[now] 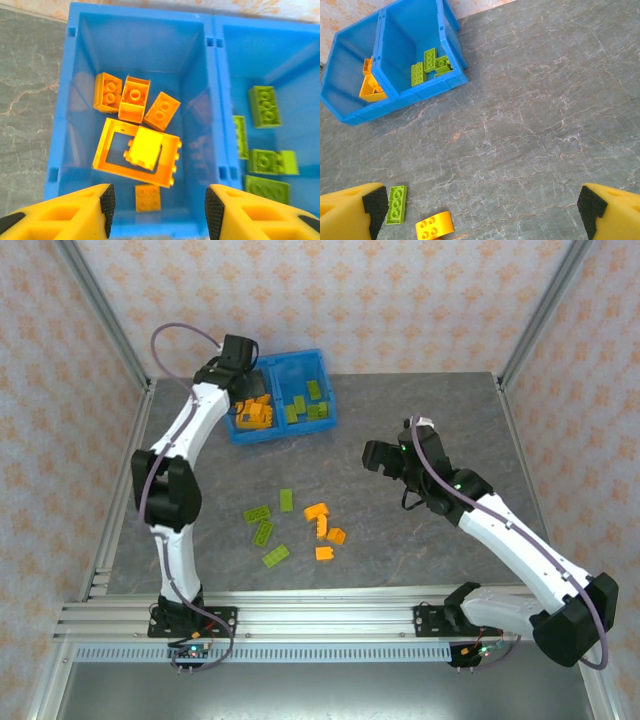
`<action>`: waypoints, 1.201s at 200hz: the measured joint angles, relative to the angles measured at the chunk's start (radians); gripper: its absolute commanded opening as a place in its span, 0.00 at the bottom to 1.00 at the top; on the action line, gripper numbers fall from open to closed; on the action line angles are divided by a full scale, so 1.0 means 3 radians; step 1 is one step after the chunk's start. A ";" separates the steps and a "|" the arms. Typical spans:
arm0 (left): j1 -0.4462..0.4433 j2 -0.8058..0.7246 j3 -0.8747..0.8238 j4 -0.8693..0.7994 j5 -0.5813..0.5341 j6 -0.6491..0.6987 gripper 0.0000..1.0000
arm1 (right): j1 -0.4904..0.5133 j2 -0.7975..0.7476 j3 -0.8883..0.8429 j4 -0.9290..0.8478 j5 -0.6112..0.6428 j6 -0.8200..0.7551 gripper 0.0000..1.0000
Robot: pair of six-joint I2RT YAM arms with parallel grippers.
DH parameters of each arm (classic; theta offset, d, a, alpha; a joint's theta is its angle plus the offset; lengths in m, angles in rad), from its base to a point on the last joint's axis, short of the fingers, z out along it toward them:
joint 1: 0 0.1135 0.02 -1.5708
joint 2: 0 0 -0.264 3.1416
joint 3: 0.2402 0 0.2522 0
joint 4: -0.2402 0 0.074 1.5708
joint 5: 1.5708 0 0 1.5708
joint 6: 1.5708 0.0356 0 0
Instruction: Sort the legos into containers by color
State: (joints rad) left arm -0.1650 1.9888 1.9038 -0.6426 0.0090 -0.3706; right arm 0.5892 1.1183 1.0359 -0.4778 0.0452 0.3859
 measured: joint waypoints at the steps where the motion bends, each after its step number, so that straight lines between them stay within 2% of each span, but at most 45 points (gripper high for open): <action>1: -0.0004 -0.0036 -0.0038 0.0019 0.0011 -0.0006 0.53 | 0.0000 0.0001 0.0000 0.0000 0.0001 0.0000 0.99; 33: -0.0205 -0.0843 -0.0877 0.0203 0.0170 -0.0164 0.53 | 0.0000 0.0071 -0.0001 0.0047 0.0001 0.0017 0.99; 68: -0.0927 -0.1450 -0.1743 0.0390 0.0221 -0.0351 0.51 | 0.0000 0.0188 -0.0001 0.0111 0.0003 0.0025 0.99; 83: -0.1223 -0.1539 -0.2068 0.0390 0.0254 -0.0393 0.51 | 0.0000 0.0229 -0.0001 0.0136 0.0003 0.0024 0.99; 107: -0.1511 -0.1539 -0.2461 0.0348 0.0357 -0.0539 0.51 | 0.0000 0.0319 -0.0001 0.0163 0.0001 0.0023 0.98; 149: -0.2112 -0.1536 -0.2799 0.0326 0.0432 -0.0810 0.53 | 0.0000 0.0381 -0.0001 0.0178 0.0000 0.0024 0.98; 173: -0.2210 -0.1406 -0.2986 0.0417 0.0495 -0.0912 0.54 | 0.0000 0.0381 -0.0001 0.0188 -0.0001 0.0025 0.99; 203: -0.2215 -0.1100 -0.3033 0.0570 0.0533 -0.0949 0.53 | 0.0000 0.0381 -0.0001 0.0187 -0.0001 0.0024 0.99; 240: -0.2221 -0.0994 -0.3026 0.0762 0.0565 -0.0900 0.53 | 0.0000 0.0380 -0.0001 0.0186 -0.0001 0.0024 0.99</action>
State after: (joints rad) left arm -0.8314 1.6905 0.9958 -0.4141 0.1783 -0.6407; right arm 0.5892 1.2324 1.0355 -0.4221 0.0448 0.3931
